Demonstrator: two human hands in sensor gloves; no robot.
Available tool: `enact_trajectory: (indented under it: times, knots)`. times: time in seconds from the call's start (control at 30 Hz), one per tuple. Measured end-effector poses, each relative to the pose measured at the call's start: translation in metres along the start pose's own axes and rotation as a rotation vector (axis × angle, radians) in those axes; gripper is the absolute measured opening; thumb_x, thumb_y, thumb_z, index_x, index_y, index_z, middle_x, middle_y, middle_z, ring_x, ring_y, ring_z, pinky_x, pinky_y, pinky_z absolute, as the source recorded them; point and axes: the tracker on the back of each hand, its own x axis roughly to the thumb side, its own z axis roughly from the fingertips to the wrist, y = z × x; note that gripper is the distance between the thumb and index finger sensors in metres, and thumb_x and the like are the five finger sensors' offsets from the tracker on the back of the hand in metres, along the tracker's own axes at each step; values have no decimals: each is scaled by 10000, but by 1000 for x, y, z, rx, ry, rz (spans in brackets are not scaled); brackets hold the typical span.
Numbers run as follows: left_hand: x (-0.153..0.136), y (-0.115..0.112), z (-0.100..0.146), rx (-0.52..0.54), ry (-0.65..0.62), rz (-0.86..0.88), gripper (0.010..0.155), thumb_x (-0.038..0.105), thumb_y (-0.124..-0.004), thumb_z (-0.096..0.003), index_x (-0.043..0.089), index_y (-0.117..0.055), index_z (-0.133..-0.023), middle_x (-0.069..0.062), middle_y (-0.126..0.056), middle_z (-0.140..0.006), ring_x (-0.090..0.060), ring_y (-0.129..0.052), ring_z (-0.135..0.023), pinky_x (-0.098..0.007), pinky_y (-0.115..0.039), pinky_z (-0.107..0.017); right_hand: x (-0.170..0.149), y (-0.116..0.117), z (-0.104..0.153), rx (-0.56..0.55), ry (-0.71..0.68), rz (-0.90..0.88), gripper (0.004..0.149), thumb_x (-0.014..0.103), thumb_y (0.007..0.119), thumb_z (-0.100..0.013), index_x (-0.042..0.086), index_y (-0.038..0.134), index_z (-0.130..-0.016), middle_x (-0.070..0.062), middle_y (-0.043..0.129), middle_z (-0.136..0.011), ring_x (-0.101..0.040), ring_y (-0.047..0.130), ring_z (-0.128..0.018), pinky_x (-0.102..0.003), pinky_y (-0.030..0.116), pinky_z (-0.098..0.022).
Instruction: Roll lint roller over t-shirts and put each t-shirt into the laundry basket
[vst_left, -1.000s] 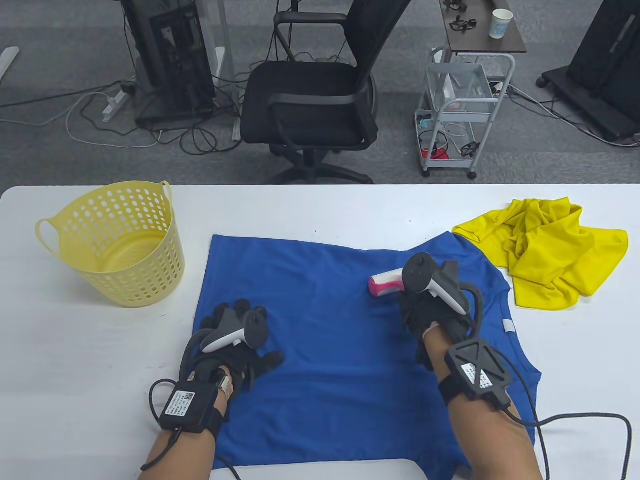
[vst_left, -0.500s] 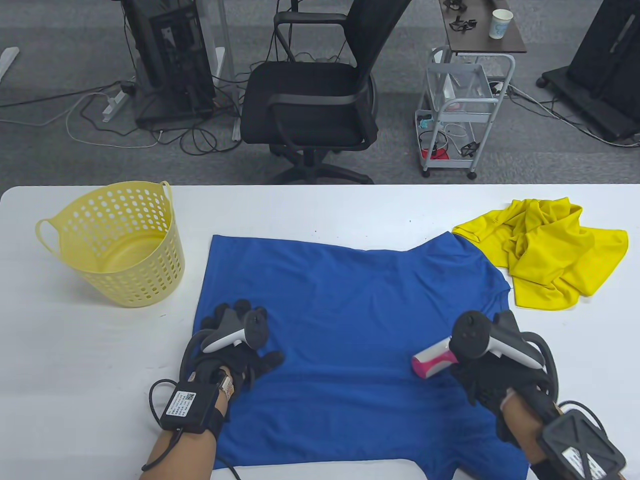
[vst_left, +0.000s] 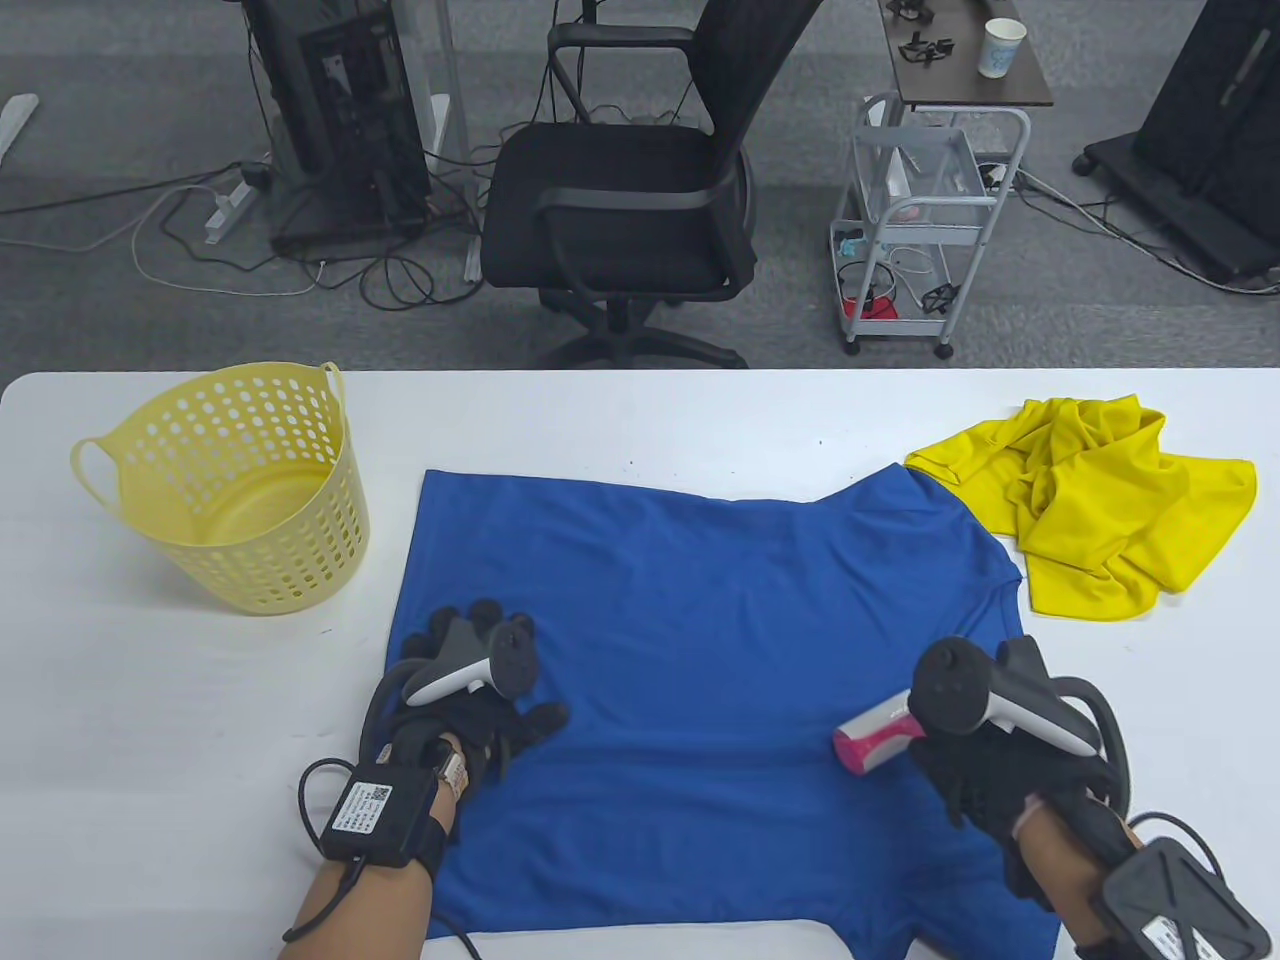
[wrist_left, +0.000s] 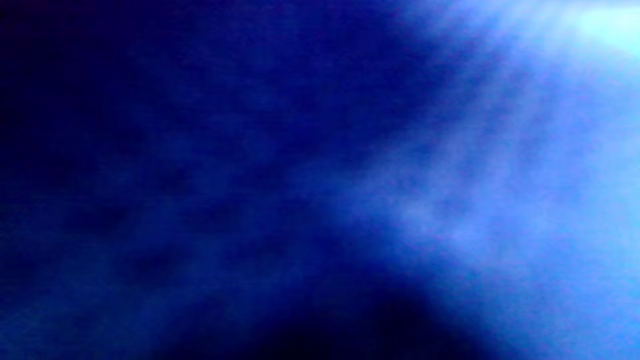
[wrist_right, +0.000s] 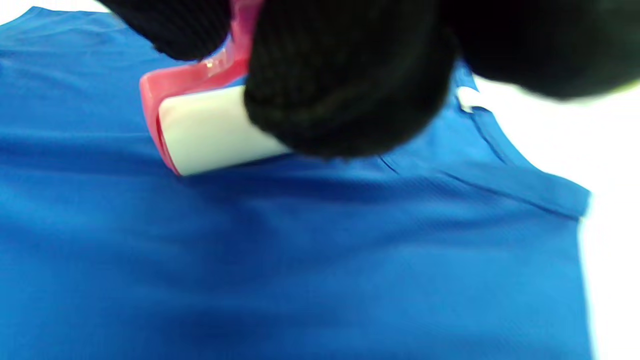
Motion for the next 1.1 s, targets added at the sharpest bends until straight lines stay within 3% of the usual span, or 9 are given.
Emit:
enact_trajectory:
  times: [0.2,0.3,0.43,0.63,0.77,0.97,1.1]
  knots:
    - [0,0,0,-1,0,-1,978,794,-381,-345,304,257,-903,-147,344,-994,-560,256,-914,-788,1,-587,34,-21,-79,-90,27,-100,618,449,650,-515,191,431,-1032,-169,842,-637,-111,979,-215,-311,902,-145]
    - [0,0,0,-2,0,-1,977,793,-380,-346,304,257,-902,-146,345,-994,-560,257,-914,-788,1,-587,44,-28,-108,-114,56,-157,622,452,651,-511,197,422,-1030,-165,842,-637,-109,980,-217,-312,903,-147]
    - [1,0,0,-3,-2,0,978,792,-382,-347,303,257,-903,-147,345,-993,-561,259,-912,-789,3,-584,54,-34,-124,-113,85,-227,623,446,659,-512,205,411,-1030,-169,836,-642,-118,978,-223,-320,900,-154]
    - [1,0,0,-3,-3,1,976,793,-380,-347,305,258,-902,-147,347,-992,-559,261,-912,-789,5,-583,46,-30,-104,-64,66,-137,624,454,651,-515,197,414,-1032,-162,843,-634,-110,980,-219,-314,904,-152]
    - [1,-1,0,-3,-1,0,976,792,-379,-346,303,258,-902,-146,347,-993,-559,260,-912,-789,4,-584,22,-19,-65,10,18,-146,623,449,657,-524,191,421,-1039,-171,842,-634,-119,981,-223,-321,902,-156]
    - [1,0,0,-4,0,-1,976,792,-377,-346,303,259,-902,-148,349,-992,-561,262,-911,-789,5,-583,-5,-2,-13,0,-14,-99,619,465,684,-515,175,496,-1029,-162,885,-595,-123,1010,-193,-315,921,-138]
    - [1,-1,0,-4,-1,0,975,792,-377,-347,303,258,-902,-148,350,-992,-560,262,-911,-789,5,-582,-18,7,-7,-35,-29,-176,629,473,720,-509,169,511,-1018,-160,900,-592,-157,1043,-222,-344,938,-170]
